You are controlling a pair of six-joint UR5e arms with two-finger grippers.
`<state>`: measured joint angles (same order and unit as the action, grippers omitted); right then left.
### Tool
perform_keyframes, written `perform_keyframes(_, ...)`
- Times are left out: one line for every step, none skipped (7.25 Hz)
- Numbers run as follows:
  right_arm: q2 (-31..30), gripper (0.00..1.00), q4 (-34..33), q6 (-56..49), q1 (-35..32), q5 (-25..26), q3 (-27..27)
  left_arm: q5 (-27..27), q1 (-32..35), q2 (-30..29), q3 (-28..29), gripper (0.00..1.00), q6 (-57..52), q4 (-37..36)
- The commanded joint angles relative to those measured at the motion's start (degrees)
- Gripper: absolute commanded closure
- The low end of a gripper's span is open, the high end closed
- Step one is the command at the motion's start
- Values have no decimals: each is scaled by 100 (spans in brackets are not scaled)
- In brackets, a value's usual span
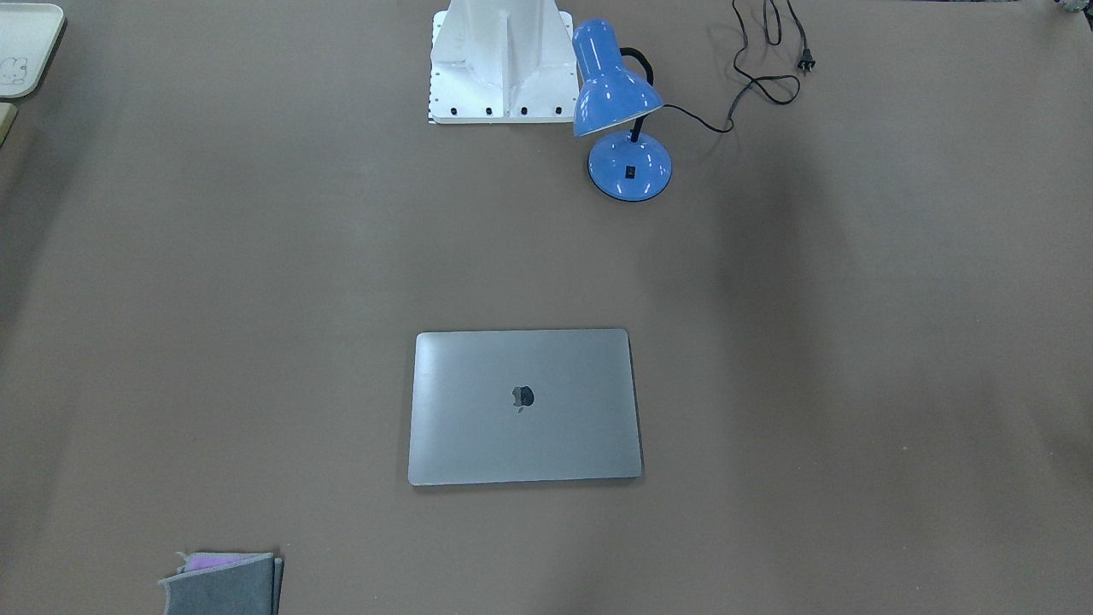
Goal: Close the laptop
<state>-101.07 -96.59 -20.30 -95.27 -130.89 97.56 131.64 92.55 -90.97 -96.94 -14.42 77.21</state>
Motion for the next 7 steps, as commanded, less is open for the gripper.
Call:
perform_keyframes(0,0,0,9,0,-7,0,-7,0,0,0,2,0,5)
perform_keyframes(0,0,0,9,0,-7,8,-7,0,9,0,2,0,-4)
perform_keyframes(0,0,0,9,0,-7,8,2,0,52,-9,2,0,5)
perform_keyframes(0,0,9,9,0,-7,8,2,0,53,-9,2,0,5)
perform_keyframes(0,0,9,9,0,-7,8,2,0,53,-9,2,0,5)
perform_keyframes(9,0,0,9,0,-7,8,2,0,53,-9,2,0,5)
perform_keyframes(9,0,9,9,9,-7,8,2,0,53,-9,2,0,5)
